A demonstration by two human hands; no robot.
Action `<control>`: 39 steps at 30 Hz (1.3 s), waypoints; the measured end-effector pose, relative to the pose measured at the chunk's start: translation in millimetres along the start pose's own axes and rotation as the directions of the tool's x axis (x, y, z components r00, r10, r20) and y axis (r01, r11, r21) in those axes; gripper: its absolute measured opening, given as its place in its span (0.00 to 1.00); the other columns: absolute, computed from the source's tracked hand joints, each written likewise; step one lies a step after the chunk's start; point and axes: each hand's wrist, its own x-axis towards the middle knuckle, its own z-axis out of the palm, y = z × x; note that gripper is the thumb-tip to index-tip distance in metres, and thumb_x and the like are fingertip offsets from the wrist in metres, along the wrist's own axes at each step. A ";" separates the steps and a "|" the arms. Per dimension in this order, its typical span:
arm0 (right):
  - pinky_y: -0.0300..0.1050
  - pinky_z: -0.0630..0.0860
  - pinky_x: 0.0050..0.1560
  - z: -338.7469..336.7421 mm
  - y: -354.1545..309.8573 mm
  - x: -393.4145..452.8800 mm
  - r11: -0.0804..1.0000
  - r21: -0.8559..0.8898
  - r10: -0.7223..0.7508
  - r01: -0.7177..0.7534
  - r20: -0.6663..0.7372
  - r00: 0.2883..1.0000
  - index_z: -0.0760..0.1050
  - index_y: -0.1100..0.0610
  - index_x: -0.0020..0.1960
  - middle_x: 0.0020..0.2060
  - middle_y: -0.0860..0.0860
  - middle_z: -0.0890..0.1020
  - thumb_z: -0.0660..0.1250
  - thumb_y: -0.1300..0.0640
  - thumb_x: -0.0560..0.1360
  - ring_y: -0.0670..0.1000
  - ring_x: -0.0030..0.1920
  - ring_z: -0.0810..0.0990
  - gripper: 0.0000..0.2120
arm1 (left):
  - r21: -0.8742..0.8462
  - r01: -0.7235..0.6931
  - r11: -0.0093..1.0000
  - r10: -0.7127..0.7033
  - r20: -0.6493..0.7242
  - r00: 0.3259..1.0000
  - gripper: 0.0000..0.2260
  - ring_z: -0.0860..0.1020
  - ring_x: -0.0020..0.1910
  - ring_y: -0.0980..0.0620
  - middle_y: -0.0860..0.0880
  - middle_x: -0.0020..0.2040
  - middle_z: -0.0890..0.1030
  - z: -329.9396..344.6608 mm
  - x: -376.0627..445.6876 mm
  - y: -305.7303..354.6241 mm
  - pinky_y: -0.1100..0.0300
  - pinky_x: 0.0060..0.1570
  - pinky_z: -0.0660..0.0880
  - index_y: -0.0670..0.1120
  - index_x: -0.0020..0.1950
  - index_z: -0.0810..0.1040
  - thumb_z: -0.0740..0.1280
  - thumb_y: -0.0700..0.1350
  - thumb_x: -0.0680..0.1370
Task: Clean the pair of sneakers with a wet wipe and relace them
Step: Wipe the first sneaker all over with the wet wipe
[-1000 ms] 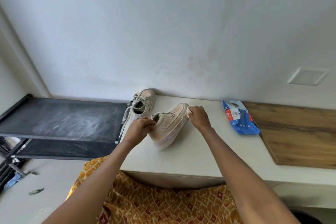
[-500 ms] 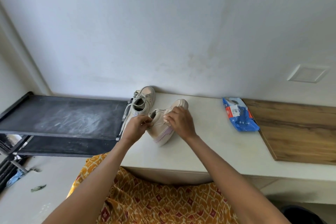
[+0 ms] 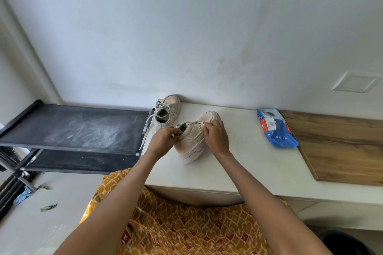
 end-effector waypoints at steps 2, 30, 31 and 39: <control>0.51 0.74 0.53 1.1 -0.5 -13.3 0.998 0.053 -0.033 0.035 -0.032 0.999 0.78 0.60 0.59 0.49 0.59 0.79 0.63 0.58 0.77 0.60 0.56 0.73 0.13 | -0.001 -0.003 1.000 0.003 -0.015 1.000 0.05 0.75 0.40 0.53 0.50 0.46 0.81 0.9 -0.7 -0.4 0.58 0.42 0.72 0.46 0.49 0.83 0.70 0.41 0.74; 0.47 0.69 0.38 -1.4 -21.7 -60.6 0.975 0.140 0.186 -0.173 -0.081 0.979 0.80 0.60 0.51 0.43 0.57 0.79 0.63 0.61 0.77 0.58 0.50 0.73 0.08 | 0.007 0.035 0.999 -0.034 -0.071 0.997 0.06 0.78 0.45 0.46 0.47 0.45 0.80 7.5 -10.1 10.8 0.56 0.43 0.72 0.44 0.49 0.83 0.70 0.41 0.74; 0.45 0.67 0.38 -2.0 -21.3 -65.3 0.974 0.169 0.166 -0.153 -0.068 0.984 0.80 0.60 0.50 0.41 0.57 0.79 0.64 0.60 0.76 0.58 0.49 0.73 0.07 | 0.012 0.031 0.999 -0.030 -0.079 0.996 0.06 0.78 0.45 0.46 0.47 0.46 0.80 7.9 -11.7 13.2 0.56 0.43 0.72 0.44 0.49 0.83 0.70 0.41 0.74; 0.43 0.65 0.38 -5.4 17.0 -59.4 0.829 0.309 0.475 -0.466 0.051 0.878 0.74 0.60 0.49 0.47 0.57 0.81 0.62 0.57 0.77 0.59 0.49 0.77 0.07 | 0.273 -0.145 0.951 0.165 -0.050 0.985 0.07 0.77 0.43 0.39 0.42 0.46 0.80 34.9 -22.6 63.6 0.53 0.31 0.69 0.39 0.42 0.80 0.65 0.41 0.75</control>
